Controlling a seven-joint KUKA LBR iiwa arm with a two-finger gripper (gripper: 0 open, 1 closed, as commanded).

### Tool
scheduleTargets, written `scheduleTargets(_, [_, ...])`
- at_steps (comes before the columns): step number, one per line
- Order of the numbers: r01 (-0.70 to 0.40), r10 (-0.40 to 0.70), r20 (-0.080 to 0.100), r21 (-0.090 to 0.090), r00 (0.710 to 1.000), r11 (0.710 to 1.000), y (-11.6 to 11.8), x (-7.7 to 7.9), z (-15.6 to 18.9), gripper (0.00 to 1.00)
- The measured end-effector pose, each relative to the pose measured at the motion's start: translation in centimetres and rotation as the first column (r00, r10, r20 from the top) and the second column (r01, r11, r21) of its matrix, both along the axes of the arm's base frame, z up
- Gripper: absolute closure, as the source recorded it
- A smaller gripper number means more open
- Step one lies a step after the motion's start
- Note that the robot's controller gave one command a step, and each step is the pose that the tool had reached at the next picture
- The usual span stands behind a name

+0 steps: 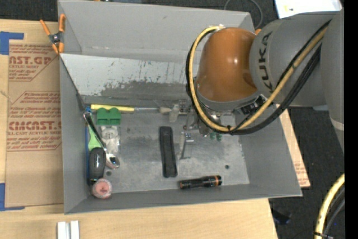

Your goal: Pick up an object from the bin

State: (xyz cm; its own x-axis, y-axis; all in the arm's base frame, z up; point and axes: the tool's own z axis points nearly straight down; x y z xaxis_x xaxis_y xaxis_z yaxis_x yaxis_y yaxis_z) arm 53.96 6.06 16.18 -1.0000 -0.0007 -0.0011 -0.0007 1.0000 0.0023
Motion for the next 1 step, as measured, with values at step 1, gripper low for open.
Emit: scheduleTargets(1, [0.0, 0.0, 0.0, 0.0, 1.0, 1.0, 0.0, 0.0, 0.0, 0.0])
